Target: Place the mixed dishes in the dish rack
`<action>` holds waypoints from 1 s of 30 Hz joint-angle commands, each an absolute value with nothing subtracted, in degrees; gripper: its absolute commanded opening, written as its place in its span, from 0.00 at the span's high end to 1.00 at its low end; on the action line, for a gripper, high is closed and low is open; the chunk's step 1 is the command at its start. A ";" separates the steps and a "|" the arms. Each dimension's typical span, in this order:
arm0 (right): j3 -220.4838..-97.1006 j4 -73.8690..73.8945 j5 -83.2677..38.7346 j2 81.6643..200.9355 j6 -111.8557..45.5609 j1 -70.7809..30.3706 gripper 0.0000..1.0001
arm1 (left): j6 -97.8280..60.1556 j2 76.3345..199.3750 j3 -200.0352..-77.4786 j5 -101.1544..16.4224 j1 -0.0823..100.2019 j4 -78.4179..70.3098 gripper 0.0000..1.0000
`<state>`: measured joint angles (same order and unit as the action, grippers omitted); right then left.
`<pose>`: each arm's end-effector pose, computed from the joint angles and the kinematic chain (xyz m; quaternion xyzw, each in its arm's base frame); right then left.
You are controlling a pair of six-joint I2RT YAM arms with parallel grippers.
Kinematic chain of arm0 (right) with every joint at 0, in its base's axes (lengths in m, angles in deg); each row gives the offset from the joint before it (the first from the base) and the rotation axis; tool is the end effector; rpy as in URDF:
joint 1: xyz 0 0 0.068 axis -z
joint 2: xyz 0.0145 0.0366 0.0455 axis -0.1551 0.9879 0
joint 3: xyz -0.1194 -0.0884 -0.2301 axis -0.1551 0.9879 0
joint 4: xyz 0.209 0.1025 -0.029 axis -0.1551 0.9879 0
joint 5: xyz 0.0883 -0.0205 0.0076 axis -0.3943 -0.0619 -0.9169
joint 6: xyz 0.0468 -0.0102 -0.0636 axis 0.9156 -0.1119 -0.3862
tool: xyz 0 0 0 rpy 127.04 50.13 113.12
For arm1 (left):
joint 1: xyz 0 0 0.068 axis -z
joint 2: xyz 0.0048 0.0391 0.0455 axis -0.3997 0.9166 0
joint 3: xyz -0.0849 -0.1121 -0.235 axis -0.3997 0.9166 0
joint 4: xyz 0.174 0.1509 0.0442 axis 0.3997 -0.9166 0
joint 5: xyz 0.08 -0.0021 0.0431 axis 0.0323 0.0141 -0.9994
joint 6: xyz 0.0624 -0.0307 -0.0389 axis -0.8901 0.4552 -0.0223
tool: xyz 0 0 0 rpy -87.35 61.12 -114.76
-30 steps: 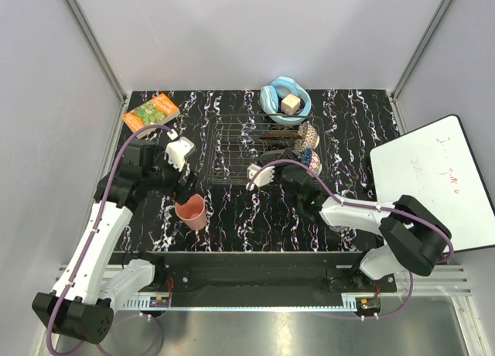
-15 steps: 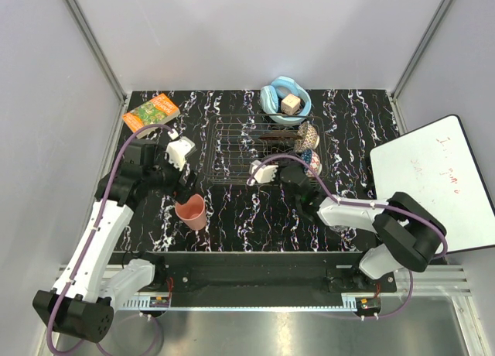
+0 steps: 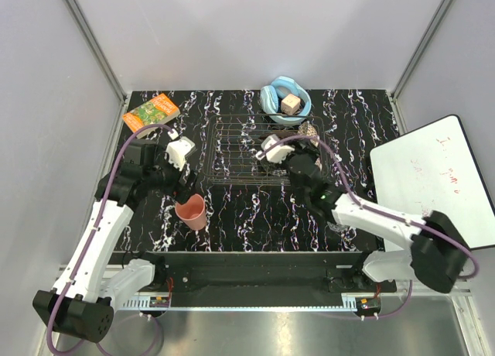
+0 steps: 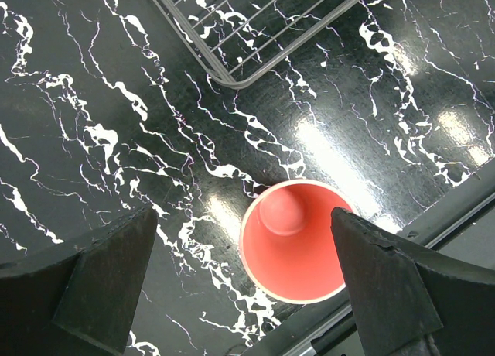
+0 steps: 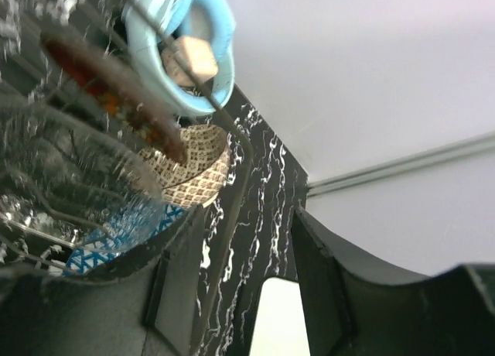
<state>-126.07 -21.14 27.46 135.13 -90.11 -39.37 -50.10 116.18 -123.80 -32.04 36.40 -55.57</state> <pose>0.2262 0.1847 0.2811 -0.3986 0.6441 -0.2875 0.5862 0.1628 -0.0596 0.3003 0.3143 0.8612 -0.1273 0.3785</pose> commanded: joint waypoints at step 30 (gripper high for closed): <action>-140.03 14.45 18.07 129.30 -32.32 -42.23 0.65 | -61.09 123.96 -115.45 -35.07 36.39 -55.64 0.49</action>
